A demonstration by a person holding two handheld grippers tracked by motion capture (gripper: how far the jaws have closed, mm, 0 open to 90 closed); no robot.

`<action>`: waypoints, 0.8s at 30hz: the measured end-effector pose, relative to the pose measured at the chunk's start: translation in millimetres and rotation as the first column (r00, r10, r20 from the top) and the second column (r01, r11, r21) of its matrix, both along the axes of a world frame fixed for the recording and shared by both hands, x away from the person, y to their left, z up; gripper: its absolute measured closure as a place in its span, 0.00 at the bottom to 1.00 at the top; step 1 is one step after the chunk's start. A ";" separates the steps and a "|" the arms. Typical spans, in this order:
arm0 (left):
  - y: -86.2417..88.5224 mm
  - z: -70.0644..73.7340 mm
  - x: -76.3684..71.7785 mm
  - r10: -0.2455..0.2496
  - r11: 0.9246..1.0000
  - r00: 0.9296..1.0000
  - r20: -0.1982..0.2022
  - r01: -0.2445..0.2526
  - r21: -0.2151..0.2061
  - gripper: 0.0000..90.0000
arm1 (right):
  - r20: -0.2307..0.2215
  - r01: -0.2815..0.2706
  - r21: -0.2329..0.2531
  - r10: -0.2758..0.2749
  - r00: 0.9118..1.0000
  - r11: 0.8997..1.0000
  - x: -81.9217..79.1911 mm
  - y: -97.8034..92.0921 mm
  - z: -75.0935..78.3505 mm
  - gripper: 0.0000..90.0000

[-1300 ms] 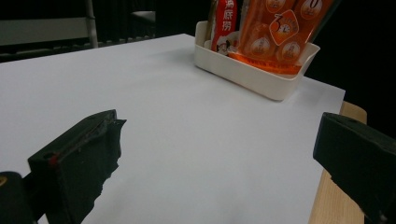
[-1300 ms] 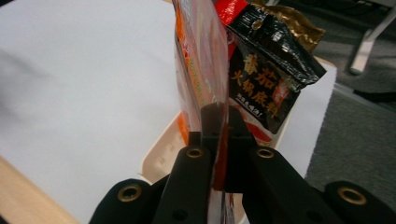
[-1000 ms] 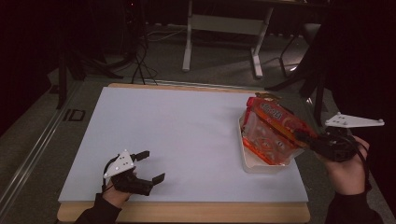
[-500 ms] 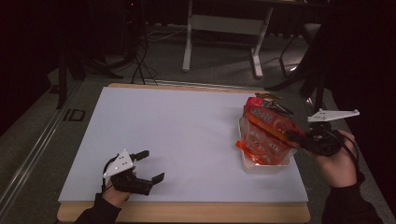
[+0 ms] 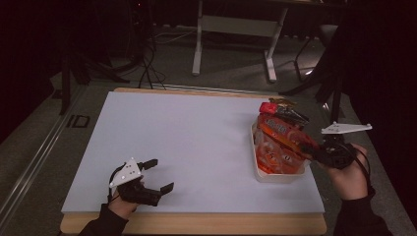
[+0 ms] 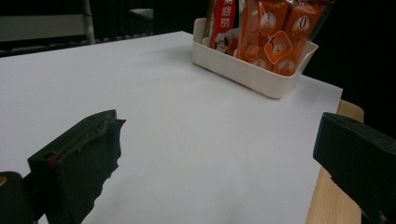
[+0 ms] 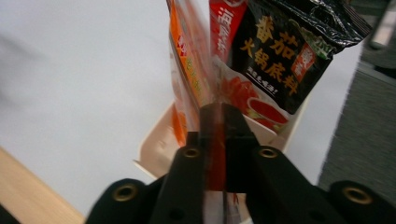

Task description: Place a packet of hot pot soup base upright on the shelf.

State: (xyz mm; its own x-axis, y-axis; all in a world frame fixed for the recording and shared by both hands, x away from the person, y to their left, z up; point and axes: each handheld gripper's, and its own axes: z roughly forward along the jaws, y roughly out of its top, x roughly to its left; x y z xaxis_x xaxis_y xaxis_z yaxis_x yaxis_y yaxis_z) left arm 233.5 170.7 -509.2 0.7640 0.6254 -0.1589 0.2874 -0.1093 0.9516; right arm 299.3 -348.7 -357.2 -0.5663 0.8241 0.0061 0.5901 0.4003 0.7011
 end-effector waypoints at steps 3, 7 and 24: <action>0.8 -0.1 0.5 0.002 1.000 1.000 -0.001 -0.002 -0.003 0.01 | 0.005 0.003 0.046 -0.004 1.000 0.999 -0.5 -4.7 0.8 0.85; 0.3 -0.4 0.5 0.002 1.000 1.000 -0.001 -0.002 -0.004 0.01 | 0.096 0.009 0.087 -0.017 0.995 0.996 -11.1 -8.8 14.3 0.68; 0.3 -1.8 0.7 0.000 1.000 1.000 -0.006 0.000 -0.005 0.01 | 0.244 -0.041 0.144 0.004 0.970 0.989 -31.3 9.2 38.0 0.44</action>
